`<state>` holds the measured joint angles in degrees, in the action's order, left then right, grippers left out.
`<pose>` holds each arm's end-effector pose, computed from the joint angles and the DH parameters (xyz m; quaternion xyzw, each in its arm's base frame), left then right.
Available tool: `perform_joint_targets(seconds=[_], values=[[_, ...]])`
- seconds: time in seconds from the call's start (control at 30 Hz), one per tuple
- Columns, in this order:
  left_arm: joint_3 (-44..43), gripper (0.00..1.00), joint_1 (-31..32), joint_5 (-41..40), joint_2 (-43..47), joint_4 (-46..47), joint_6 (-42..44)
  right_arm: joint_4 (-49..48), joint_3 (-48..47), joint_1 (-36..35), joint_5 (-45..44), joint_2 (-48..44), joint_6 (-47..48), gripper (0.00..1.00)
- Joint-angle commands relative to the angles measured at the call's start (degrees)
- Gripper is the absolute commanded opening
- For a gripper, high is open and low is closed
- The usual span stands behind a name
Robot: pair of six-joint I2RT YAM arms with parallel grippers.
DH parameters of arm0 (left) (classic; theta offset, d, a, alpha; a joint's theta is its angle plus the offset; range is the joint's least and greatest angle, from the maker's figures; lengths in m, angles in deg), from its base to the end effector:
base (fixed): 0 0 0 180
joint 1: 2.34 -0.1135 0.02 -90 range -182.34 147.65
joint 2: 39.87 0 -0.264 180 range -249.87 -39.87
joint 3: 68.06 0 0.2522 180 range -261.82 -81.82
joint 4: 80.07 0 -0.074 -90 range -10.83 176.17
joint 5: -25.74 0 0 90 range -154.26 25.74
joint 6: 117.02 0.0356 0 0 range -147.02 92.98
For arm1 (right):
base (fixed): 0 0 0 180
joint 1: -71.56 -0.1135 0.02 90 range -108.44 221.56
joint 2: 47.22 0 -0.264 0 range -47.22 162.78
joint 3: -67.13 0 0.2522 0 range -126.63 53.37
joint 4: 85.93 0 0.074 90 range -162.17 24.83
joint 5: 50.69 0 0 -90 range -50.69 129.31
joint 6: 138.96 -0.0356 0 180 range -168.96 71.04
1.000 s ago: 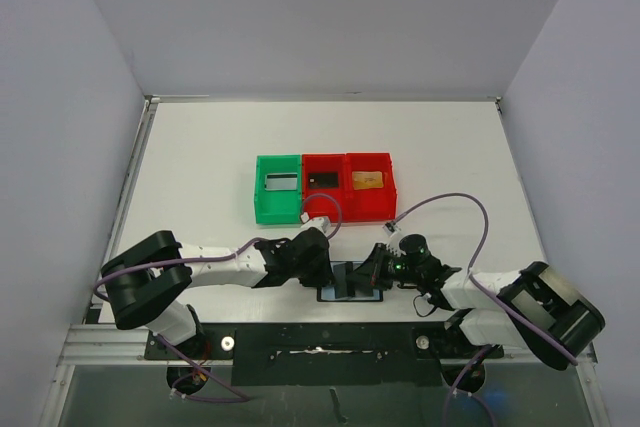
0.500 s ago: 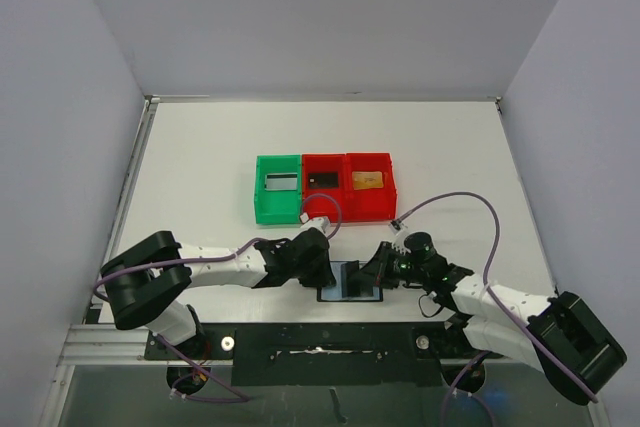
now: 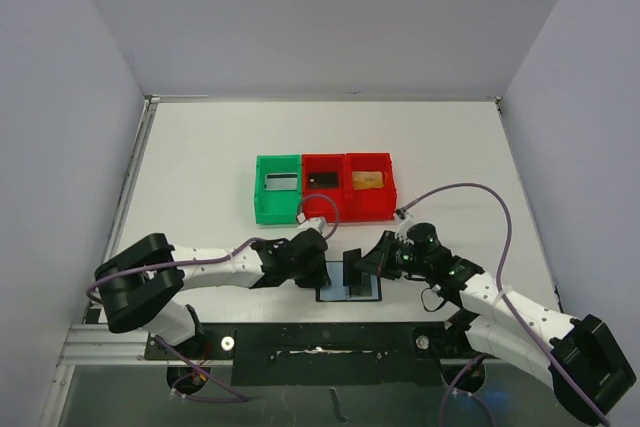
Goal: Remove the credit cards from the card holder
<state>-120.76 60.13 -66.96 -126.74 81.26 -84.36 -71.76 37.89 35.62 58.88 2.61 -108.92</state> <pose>0.1311 -0.2479 0.1481 0.0349 0.9470 -0.2644 0.1790 0.1340 0.1119 0.1652 0.1046 0.8704 0.4401 0.1942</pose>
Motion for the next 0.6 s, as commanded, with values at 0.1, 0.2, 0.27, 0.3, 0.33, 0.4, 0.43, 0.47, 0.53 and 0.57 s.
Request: perform_joint_targets(seconds=[0.1, 0.2, 0.27, 0.3, 0.33, 0.4, 0.43, 0.47, 0.53, 0.57], values=[[-2.2, 0.03, 0.1, -3.5, 4.6, -5.1, 1.7, -5.9, 0.8, -0.1, 1.4, 8.7, -0.9, 0.00], [-2.0, 0.09, 0.1, -4.0, 6.4, -5.6, 1.6, -9.4, 2.0, -0.4, 2.3, 12.5, -1.1, 0.00], [-1.9, 0.11, 0.1, -4.6, 7.8, -6.0, 1.6, -10.8, 2.0, -0.7, 2.4, 14.5, -0.9, 0.00], [-1.8, 0.13, 0.1, -4.8, 8.5, -6.1, 1.6, -11.1, 2.0, -0.8, 2.4, 15.3, -0.8, 0.00], [-1.7, 0.15, 0.1, -5.0, 9.3, -6.0, 1.5, -11.5, 1.9, -0.9, 2.4, 15.9, -0.9, 0.00], [-1.5, 0.18, 0.1, -5.6, 10.9, -5.9, 1.6, -11.8, 1.5, -1.2, 2.5, 16.2, -0.9, 0.00], [-1.4, 0.20, 0.0, -5.9, 11.7, -6.0, 1.7, -11.6, 1.0, -1.4, 2.5, 16.0, -0.7, 0.00], [-1.2, 0.22, 0.0, -6.3, 12.6, -6.2, 1.8, -11.0, 0.6, -1.5, 2.3, 15.7, -0.4, 0.00], [-1.0, 0.25, -0.1, -7.6, 14.3, -6.9, 1.9, -8.8, -0.3, -1.6, 1.6, 14.7, 0.3, 0.00], [-0.9, 0.27, -0.2, -8.1, 15.1, -7.3, 1.9, -7.4, -0.8, -1.7, 1.1, 14.1, 0.7, 0.00]])
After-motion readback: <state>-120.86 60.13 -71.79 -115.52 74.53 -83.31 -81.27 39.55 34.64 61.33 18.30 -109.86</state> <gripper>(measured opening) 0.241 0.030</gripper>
